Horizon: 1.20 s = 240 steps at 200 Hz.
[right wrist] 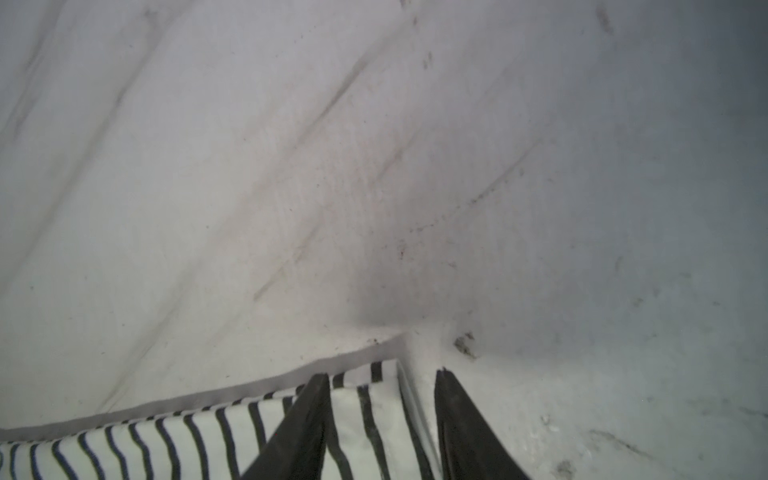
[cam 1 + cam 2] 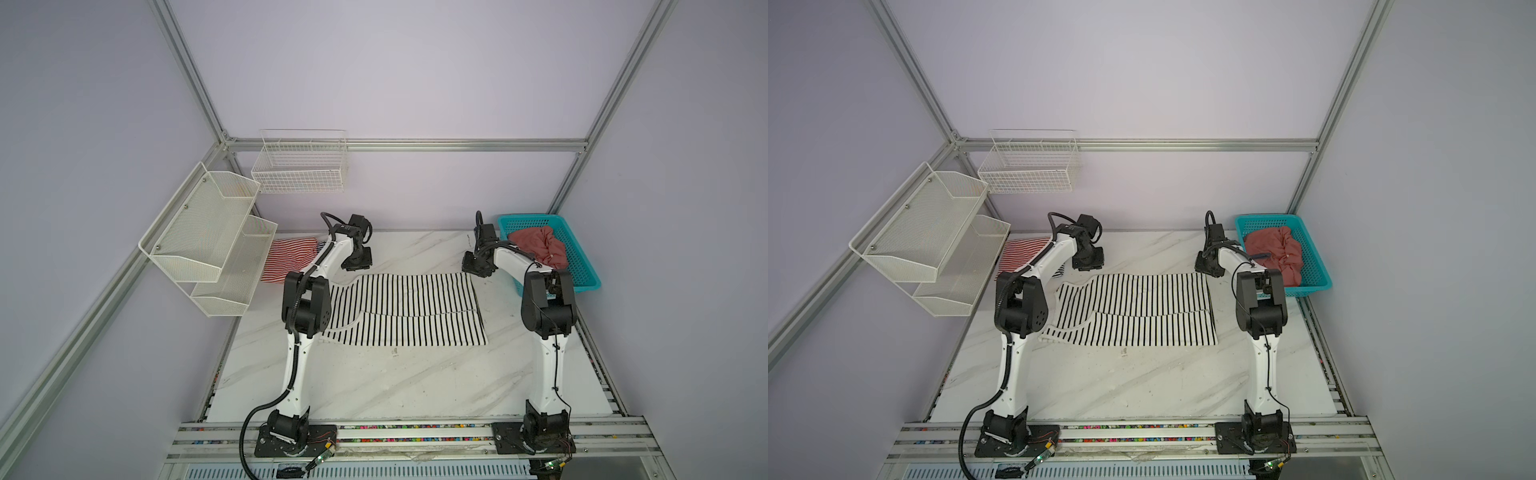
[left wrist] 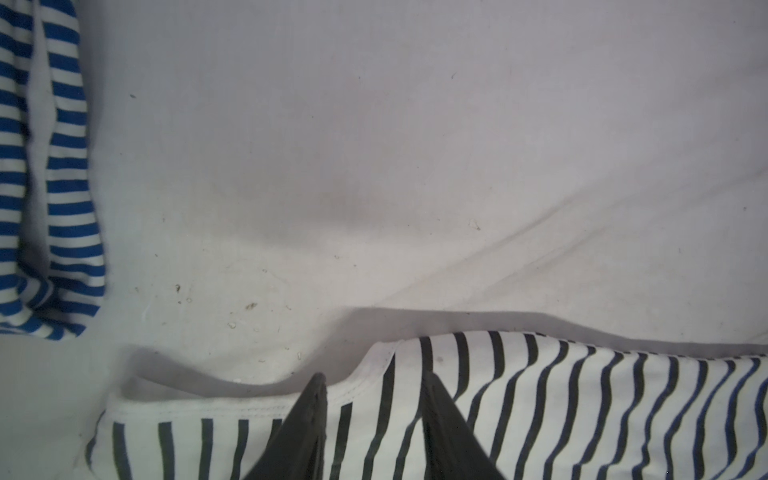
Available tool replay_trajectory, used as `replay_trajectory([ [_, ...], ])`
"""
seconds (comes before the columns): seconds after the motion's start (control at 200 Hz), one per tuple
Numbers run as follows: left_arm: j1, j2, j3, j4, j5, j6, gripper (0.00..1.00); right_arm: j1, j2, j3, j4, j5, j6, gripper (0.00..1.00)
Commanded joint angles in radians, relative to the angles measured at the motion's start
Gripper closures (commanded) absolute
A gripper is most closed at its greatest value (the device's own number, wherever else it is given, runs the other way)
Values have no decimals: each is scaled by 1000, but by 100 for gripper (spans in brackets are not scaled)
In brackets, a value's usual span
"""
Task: Fold and stack the tank tops
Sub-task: 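Release the tank top and move both grippers to its far edge, then pinch the tank top's far edge corners with both grippers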
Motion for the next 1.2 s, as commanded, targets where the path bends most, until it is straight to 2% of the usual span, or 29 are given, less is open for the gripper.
replay_trajectory([
  [0.0,7,26,84,7,40,19,62,-8,25,16,-34,-5,-21,54],
  [0.36,6,62,72,8,62,19,62,-10,33,15,-34,-13,-24,56],
  [0.675,6,76,71,9,78,15,63,-10,28,11,-37,-30,-20,69],
  [0.83,7,76,70,9,79,14,67,-10,27,10,-37,-32,-21,84],
  [0.905,6,75,72,10,79,12,71,-11,28,7,-33,-35,-21,100],
  [1.195,8,56,78,10,79,10,91,-11,-6,9,-22,-27,-40,100],
])
